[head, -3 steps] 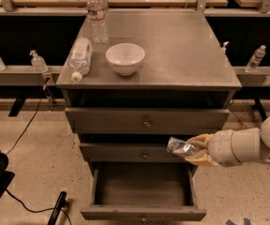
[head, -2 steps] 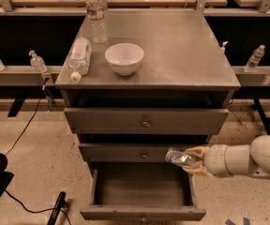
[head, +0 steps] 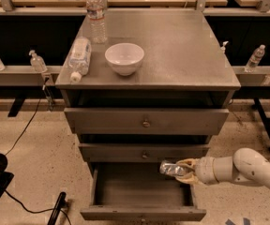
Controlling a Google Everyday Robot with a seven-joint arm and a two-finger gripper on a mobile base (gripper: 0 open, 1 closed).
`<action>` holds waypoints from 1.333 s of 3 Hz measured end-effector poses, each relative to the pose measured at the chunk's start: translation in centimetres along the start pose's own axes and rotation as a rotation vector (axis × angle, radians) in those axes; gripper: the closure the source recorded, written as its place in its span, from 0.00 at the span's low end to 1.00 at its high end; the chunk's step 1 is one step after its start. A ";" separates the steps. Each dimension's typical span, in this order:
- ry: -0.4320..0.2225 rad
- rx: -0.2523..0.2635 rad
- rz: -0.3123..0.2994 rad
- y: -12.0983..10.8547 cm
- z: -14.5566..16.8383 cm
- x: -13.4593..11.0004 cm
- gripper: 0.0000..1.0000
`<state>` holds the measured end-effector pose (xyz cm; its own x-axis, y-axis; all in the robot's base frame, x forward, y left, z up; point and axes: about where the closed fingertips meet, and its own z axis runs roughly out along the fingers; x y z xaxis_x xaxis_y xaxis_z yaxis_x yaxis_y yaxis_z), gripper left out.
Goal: Place redbull can into bottom drawer
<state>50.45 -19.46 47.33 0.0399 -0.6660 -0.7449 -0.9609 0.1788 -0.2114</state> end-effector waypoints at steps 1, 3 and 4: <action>0.005 0.005 0.004 0.1 -0.1 -0.3 1.00; 0.015 -0.145 -0.021 1.2 6.4 8.3 1.00; -0.009 -0.194 -0.082 2.1 10.7 14.0 1.00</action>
Offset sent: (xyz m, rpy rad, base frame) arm 0.0208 -0.0073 -0.1307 0.0164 0.1428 0.1224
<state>51.92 -20.67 29.71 0.1214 -0.6661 -0.7359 -0.9891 -0.0185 -0.1464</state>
